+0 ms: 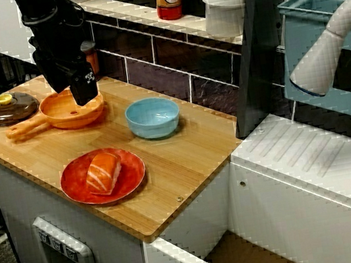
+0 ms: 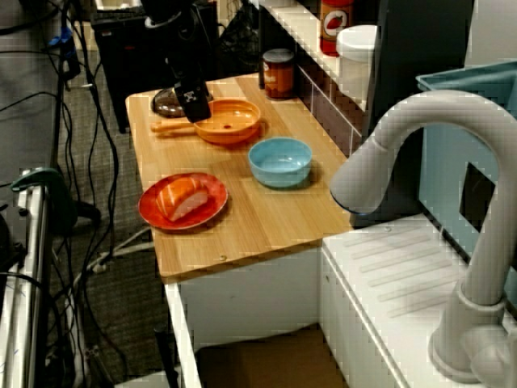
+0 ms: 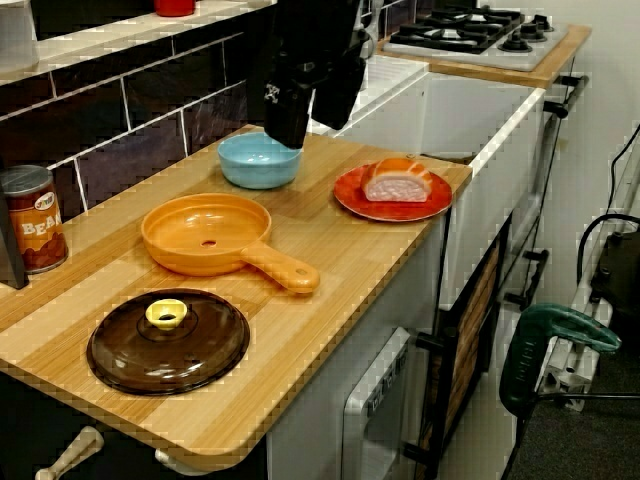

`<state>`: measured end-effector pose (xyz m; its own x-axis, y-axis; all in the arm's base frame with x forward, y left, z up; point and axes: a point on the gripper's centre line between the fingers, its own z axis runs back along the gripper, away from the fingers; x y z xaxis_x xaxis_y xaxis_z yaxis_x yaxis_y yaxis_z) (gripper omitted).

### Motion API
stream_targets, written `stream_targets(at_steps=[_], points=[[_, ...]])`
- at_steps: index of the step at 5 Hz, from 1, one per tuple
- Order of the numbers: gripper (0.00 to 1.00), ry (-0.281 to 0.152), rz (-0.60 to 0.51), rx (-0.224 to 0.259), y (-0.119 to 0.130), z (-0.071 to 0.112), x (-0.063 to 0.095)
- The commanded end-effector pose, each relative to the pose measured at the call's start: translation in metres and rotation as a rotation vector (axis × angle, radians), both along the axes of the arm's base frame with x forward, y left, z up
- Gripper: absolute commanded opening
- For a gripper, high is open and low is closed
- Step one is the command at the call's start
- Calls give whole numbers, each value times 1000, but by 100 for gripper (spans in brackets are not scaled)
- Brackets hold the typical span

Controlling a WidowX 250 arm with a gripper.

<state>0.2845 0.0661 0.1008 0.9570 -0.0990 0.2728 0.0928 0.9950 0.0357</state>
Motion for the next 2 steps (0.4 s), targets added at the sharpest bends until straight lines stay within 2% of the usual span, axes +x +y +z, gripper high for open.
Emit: stream_targets(at_steps=[1, 2], points=[[100, -45, -25, 8, -25, 12, -18], [100, -75, -20, 2, -43, 11, -30]])
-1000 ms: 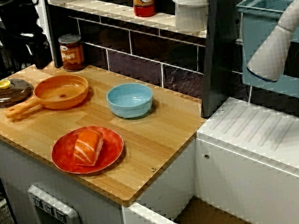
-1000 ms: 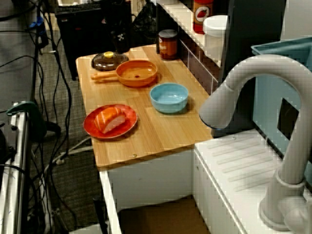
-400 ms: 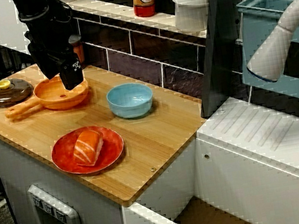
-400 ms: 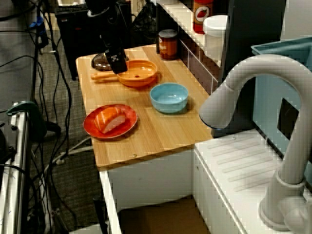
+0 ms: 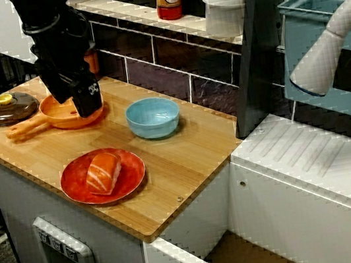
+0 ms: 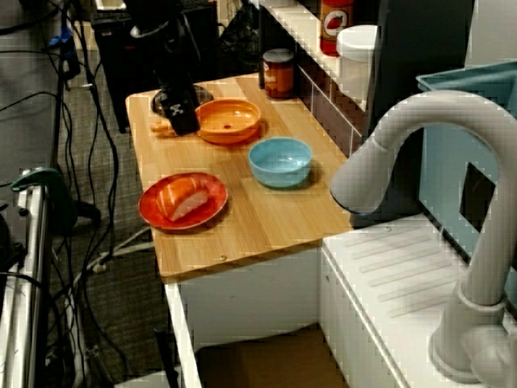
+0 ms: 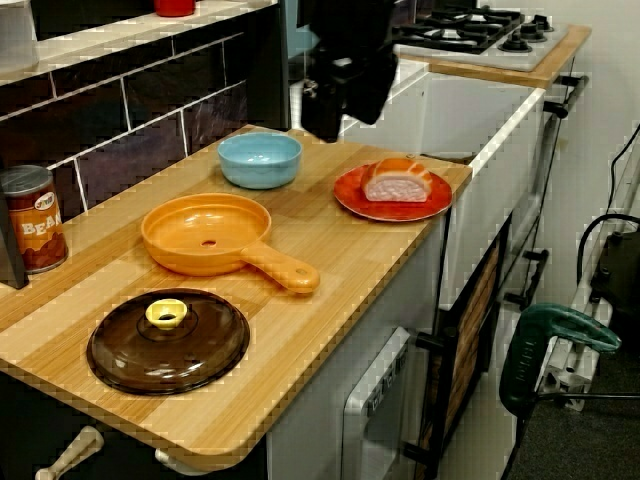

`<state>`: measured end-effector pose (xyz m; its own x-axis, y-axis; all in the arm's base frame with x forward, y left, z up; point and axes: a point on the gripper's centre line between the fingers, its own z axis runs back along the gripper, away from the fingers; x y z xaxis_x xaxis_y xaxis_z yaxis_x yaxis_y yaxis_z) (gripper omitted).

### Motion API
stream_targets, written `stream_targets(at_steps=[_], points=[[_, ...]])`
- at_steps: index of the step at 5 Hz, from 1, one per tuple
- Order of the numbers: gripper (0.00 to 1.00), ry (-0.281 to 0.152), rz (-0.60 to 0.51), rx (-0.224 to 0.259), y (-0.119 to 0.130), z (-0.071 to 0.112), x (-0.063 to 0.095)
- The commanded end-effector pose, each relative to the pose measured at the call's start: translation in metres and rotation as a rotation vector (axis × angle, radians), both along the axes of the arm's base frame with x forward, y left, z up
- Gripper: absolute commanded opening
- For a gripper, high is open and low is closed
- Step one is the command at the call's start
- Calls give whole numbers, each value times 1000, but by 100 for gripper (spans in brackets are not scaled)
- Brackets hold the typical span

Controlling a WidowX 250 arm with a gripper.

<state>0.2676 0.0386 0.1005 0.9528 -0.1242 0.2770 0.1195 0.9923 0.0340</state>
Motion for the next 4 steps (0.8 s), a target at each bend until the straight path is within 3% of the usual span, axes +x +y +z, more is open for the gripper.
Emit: stream_targets(at_steps=[1, 3, 4], points=[[100, -19, 31, -45, -31, 9, -13], [100, -23, 220, -81, -57, 16, -3], [100, -78, 243, -50, -67, 16, -5]])
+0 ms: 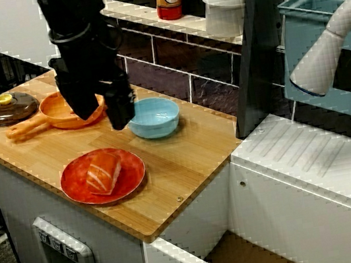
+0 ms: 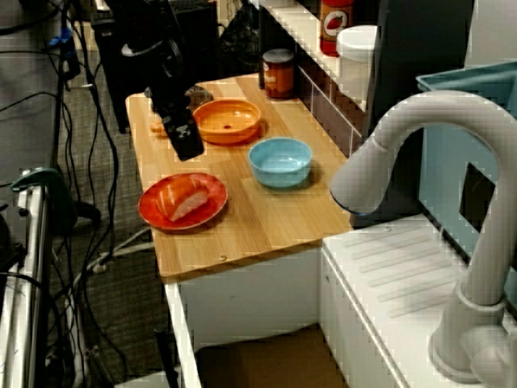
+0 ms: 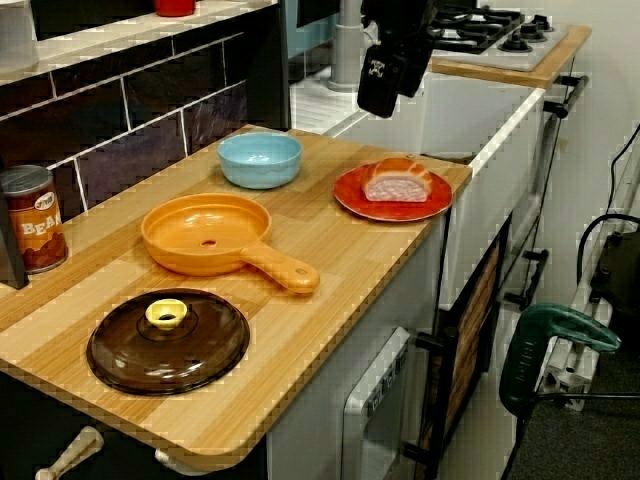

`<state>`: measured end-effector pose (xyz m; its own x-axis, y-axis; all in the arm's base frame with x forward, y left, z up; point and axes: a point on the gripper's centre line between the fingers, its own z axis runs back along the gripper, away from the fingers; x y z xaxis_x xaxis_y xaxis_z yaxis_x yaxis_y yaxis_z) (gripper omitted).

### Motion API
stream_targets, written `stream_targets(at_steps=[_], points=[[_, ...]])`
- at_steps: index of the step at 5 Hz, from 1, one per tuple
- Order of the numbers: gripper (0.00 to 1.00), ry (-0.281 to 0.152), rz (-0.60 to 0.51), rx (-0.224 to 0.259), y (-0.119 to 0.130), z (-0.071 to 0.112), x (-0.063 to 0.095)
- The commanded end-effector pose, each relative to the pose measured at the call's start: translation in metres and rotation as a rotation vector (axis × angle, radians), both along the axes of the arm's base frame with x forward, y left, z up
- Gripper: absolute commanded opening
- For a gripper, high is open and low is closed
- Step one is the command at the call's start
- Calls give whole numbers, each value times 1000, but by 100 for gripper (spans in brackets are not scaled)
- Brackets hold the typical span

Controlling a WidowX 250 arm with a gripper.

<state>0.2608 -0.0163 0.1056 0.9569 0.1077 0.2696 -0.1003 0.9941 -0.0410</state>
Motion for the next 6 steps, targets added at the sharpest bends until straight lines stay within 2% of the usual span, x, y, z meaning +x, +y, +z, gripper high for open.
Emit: stream_targets(at_steps=[1, 3, 4, 5, 6], points=[[100, -63, 52, 63, -11, 3, 2], [100, -15, 68, 72, 4, -10, 1], [100, -12, 86, 78, 5, -18, -3], [100, -45, 106, 77, 5, -31, -7], [100, -57, 113, 93, 4, -44, -5]])
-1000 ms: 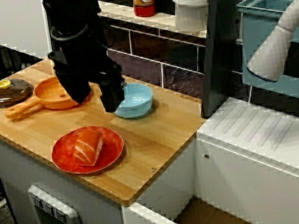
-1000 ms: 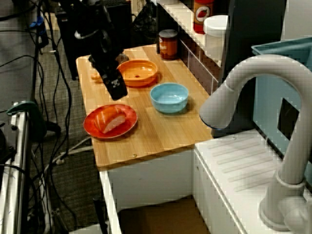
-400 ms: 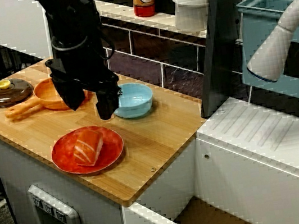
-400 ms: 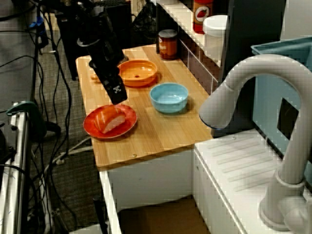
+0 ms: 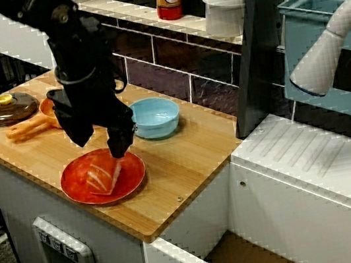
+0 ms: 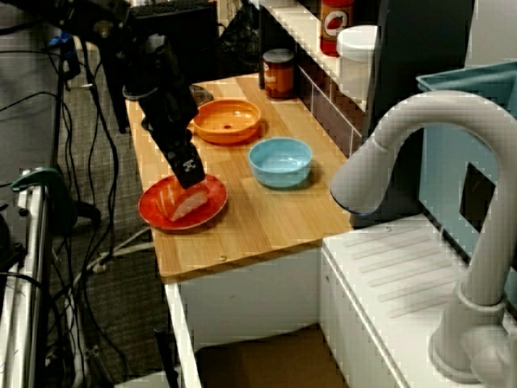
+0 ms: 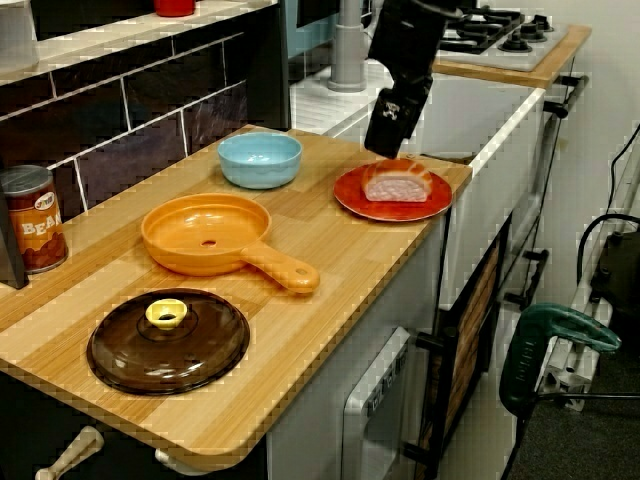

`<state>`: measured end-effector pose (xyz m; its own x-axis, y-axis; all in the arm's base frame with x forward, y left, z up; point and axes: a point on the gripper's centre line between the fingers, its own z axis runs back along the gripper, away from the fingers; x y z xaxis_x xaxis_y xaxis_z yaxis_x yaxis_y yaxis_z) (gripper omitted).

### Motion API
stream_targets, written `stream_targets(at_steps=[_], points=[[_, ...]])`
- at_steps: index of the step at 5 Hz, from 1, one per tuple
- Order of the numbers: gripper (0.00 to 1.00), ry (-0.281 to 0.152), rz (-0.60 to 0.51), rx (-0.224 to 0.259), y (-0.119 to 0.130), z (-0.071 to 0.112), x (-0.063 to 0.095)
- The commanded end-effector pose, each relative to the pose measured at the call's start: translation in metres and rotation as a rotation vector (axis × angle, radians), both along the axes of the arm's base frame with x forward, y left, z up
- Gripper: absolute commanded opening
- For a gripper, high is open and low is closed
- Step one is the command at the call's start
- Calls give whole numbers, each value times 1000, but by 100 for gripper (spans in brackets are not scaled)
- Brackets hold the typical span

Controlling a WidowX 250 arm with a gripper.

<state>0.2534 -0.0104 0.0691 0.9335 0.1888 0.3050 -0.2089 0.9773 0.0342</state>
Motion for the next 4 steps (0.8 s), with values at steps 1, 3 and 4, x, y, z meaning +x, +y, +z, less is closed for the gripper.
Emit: stream_targets(at_steps=[1, 3, 4], points=[[100, -23, 29, 7, -1, -15, 8], [100, 1, 35, 16, 0, -32, 15], [0, 9, 14, 7, 1, -35, 15]])
